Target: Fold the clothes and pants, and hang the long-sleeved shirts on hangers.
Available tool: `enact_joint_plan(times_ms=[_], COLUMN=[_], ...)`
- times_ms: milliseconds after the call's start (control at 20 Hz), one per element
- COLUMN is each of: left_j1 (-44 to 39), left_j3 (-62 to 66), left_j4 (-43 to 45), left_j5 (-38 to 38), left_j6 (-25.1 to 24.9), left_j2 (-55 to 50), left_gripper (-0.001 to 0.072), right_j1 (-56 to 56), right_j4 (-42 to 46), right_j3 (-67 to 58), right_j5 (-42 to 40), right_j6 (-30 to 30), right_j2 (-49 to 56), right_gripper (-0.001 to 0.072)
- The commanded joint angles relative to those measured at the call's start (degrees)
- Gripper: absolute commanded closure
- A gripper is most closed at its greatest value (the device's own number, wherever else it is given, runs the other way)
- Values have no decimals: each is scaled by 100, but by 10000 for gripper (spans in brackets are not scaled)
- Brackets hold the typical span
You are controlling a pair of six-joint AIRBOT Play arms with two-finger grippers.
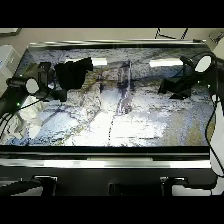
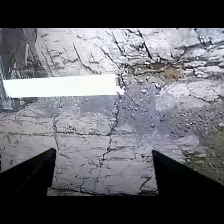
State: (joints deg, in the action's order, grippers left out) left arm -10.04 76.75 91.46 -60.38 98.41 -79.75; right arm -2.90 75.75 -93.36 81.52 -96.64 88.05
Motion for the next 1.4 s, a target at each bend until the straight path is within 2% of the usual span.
enact_joint_plan(times_ms=[0, 50, 100, 150, 250, 300, 450, 550, 750, 850, 950, 1000, 1050, 1100, 1150, 1200, 1350], left_j1=[-4, -2, 37, 170, 616, 887, 1655, 1858, 1641, 1419, 1174, 1060, 990, 938, 887, 831, 634], left_j3=[-2, 2, 26, 240, 1045, 1480, 2382, 2398, 2398, 2398, 2398, 2398, 2398, 2409, 2409, 2409, 2409], left_j4=[0, 0, 0, 0, -103, -426, -2555, -3615, -4450, -4802, -4892, -4892, -4955, -4970, -4970, -4970, -4848], left_j5=[1532, 2367, 3169, 3567, 3252, 2806, 1526, 1480, 1987, 2640, 3355, 3639, 3757, 3775, 3748, 3672, 2970], left_j6=[22, 35, 321, 957, 2133, 2330, 2286, 1974, 1434, 1158, 1104, 1106, 1104, 1064, 835, 343, -1773], left_j2=[-74, -175, -326, -612, -1460, -1902, -3060, -3501, -4011, -4131, -4175, -4170, -4153, -4098, -3985, -3773, -2669], left_gripper=[143, 139, 107, 101, 8, -13, -13, -13, -13, -13, -13, 60, 418, 678, 684, 684, 686], right_j1=[-7, -7, -7, -7, -7, -7, -7, -7, -7, -7, -7, -7, -7, -7, -7, -7, -7], right_j4=[17, 33, 81, 125, 208, 271, 315, 313, 313, 310, 264, 238, 227, 229, 243, 249, 389], right_j3=[4, 4, 4, 4, 4, 4, 4, 4, 4, 4, 4, 4, 4, 2, -2, -15, -26], right_j5=[-599, -699, -841, -979, -1180, -1252, -1292, -1285, -1263, -1248, -1172, -1060, -940, -820, -730, -660, -726], right_j6=[2, 0, 0, 2, 4, 28, 203, 264, 264, 262, 260, 260, 262, 264, 273, 341, 608], right_j2=[4, 7, 9, 11, 11, 11, 11, 11, 11, 11, 9, 9, 9, 7, -2, -28, -352], right_gripper=[37, 37, 37, 37, 37, 37, 37, 37, 37, 37, 37, 37, 38, 38, 38, 38, 38])
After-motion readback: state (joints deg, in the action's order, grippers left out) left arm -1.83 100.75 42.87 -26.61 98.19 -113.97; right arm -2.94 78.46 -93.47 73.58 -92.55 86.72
